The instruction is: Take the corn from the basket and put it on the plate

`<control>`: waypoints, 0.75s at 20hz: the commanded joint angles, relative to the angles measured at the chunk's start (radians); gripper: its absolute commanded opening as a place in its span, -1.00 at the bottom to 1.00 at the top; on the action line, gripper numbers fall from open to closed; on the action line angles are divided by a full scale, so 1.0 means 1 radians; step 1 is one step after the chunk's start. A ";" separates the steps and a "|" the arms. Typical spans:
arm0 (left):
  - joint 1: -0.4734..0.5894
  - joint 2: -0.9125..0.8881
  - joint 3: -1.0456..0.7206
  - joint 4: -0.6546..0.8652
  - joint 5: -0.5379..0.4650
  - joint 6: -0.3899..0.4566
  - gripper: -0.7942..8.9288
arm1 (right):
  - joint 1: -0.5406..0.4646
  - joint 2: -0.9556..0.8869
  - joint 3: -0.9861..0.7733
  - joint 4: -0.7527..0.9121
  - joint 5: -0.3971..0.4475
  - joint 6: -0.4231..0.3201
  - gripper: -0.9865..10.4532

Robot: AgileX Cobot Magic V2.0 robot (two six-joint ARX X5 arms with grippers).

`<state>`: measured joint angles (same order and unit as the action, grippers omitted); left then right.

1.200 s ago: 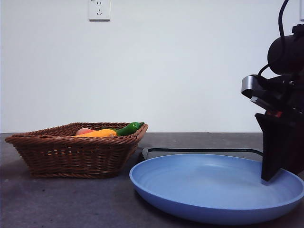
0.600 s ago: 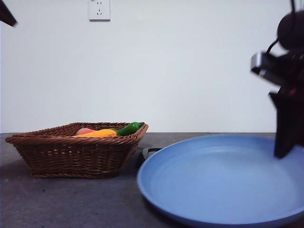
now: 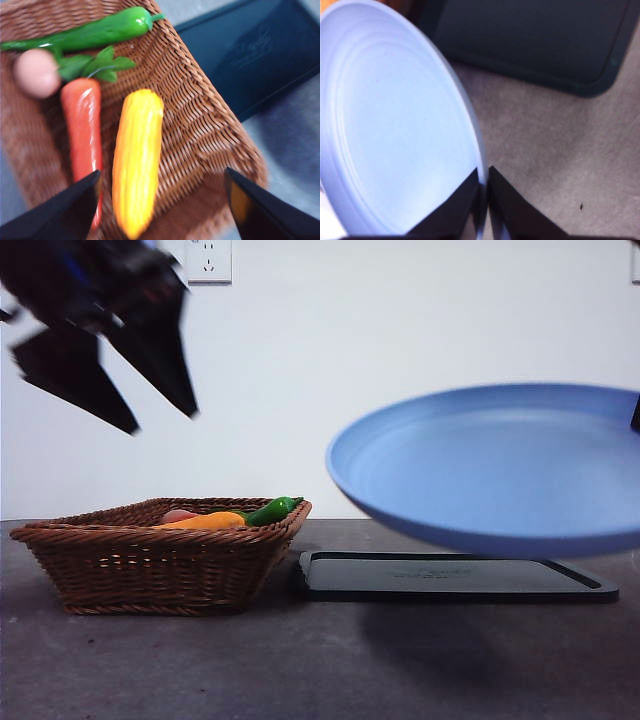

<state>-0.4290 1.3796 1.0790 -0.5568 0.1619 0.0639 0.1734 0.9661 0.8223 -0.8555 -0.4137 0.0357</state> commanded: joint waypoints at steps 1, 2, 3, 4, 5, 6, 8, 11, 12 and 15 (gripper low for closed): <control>-0.017 0.134 0.084 0.002 -0.016 0.054 -0.03 | 0.000 -0.024 0.021 0.004 -0.005 0.033 -0.82; -0.021 0.176 0.108 0.002 -0.018 0.058 -0.03 | 0.000 -0.034 0.021 0.001 -0.005 0.033 -0.82; -0.025 0.216 0.130 0.003 -0.018 0.060 -0.03 | 0.000 -0.042 0.021 -0.005 -0.005 0.036 -0.82; -0.029 0.252 0.151 0.004 -0.018 0.067 -0.03 | 0.000 -0.049 0.021 -0.013 -0.004 0.037 -0.82; -0.032 0.283 0.167 0.005 -0.018 0.079 -0.03 | 0.000 -0.052 0.021 -0.018 -0.005 0.037 -0.82; -0.032 0.308 0.176 0.008 -0.020 0.084 -0.03 | 0.000 -0.054 0.021 -0.021 -0.005 0.037 -0.82; -0.035 0.351 0.189 0.013 -0.040 0.089 -0.03 | 0.000 -0.054 0.021 -0.021 -0.005 0.039 -0.82; -0.037 0.388 0.190 0.040 -0.044 0.102 -0.03 | 0.000 -0.054 0.021 -0.021 -0.005 0.039 -0.82; -0.037 0.397 0.190 0.052 -0.044 0.102 -0.03 | 0.000 -0.054 0.021 -0.020 -0.005 0.039 -0.82; -0.040 0.426 0.190 0.082 -0.044 0.102 -0.03 | 0.000 -0.054 0.021 -0.021 -0.005 0.039 -0.82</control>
<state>-0.4625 1.7786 1.2472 -0.4786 0.1204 0.1482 0.1719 0.9092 0.8223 -0.8833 -0.4141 0.0601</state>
